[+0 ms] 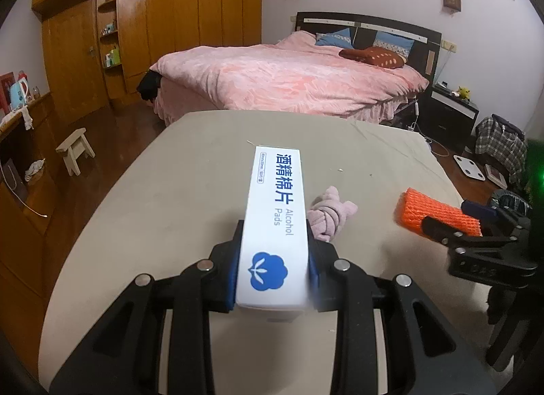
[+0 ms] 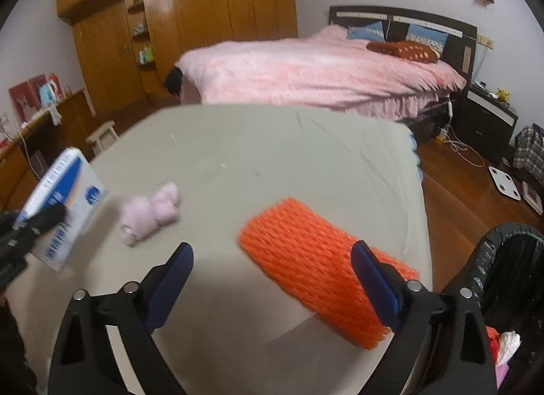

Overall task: Collect trash
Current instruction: 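Grasp the orange mesh sleeve with the right tool while the left tool holds the box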

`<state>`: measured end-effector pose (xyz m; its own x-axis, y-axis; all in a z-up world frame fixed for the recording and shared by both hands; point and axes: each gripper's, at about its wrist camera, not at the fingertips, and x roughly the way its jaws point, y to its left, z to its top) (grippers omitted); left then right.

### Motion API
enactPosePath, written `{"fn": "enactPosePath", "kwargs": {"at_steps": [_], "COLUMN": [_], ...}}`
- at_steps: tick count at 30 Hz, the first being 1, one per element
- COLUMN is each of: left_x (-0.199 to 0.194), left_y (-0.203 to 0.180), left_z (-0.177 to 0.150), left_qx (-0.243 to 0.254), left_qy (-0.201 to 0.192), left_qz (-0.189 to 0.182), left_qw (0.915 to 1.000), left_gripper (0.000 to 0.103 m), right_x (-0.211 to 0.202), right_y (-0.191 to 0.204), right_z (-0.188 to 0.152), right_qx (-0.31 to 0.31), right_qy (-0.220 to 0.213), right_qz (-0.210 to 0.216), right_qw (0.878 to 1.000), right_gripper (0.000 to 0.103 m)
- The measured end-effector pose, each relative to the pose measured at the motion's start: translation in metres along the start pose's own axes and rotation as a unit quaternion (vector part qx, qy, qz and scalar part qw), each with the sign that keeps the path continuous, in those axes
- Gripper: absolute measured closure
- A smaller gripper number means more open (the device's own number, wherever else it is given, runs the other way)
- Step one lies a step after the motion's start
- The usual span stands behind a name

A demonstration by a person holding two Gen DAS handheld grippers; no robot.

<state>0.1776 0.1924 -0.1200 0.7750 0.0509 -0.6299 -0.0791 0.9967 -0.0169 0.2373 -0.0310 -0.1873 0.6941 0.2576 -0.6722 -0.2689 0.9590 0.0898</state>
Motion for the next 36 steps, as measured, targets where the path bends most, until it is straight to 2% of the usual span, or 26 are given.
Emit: {"fn": "enactPosePath", "kwargs": {"at_steps": [5, 10, 12, 14, 15, 16, 17, 20, 23, 36], "left_x": [0.001, 0.003, 0.002, 0.002, 0.002, 0.002, 0.001, -0.002, -0.004, -0.023], "left_y": [-0.007, -0.015, -0.019, -0.021, -0.023, -0.024, -0.024, -0.029, -0.034, -0.056], "left_z": [-0.002, -0.004, -0.004, -0.004, -0.005, -0.004, -0.005, -0.006, -0.006, 0.005], "left_qx": [0.006, 0.008, 0.008, 0.009, 0.01, 0.011, 0.012, 0.014, 0.017, 0.024], "left_qy": [0.001, 0.004, 0.004, 0.004, 0.003, 0.003, 0.004, 0.003, 0.001, -0.017], "left_qz": [-0.009, -0.014, -0.016, -0.017, -0.018, -0.019, -0.02, -0.022, -0.023, -0.032], "left_qw": [0.9999, 0.9999, 0.9998, 0.9998, 0.9998, 0.9998, 0.9997, 0.9997, 0.9996, 0.999], "left_gripper": [0.073, 0.073, 0.073, 0.073, 0.073, 0.073, 0.073, 0.073, 0.073, 0.073], "right_x": [0.013, 0.023, 0.023, 0.021, 0.02, 0.019, 0.017, 0.013, 0.007, -0.057], "right_y": [-0.013, -0.012, -0.01, -0.01, -0.01, -0.011, -0.012, -0.012, -0.013, -0.013], "right_z": [0.0, 0.003, 0.003, 0.002, 0.001, 0.002, 0.002, 0.001, -0.001, 0.011], "right_qx": [0.021, 0.008, 0.007, 0.005, 0.003, 0.003, 0.003, 0.005, 0.009, 0.027], "right_qy": [0.026, 0.045, 0.047, 0.045, 0.044, 0.043, 0.041, 0.039, 0.034, -0.028], "right_qz": [-0.003, -0.011, -0.014, -0.018, -0.018, -0.015, -0.011, 0.004, 0.012, 0.046], "right_qw": [0.999, 0.999, 0.999, 0.999, 0.999, 0.999, 0.999, 0.999, 0.999, 0.998], "right_gripper": [0.016, 0.018, 0.024, 0.043, 0.047, 0.055, 0.067, 0.082, 0.087, 0.087]}}
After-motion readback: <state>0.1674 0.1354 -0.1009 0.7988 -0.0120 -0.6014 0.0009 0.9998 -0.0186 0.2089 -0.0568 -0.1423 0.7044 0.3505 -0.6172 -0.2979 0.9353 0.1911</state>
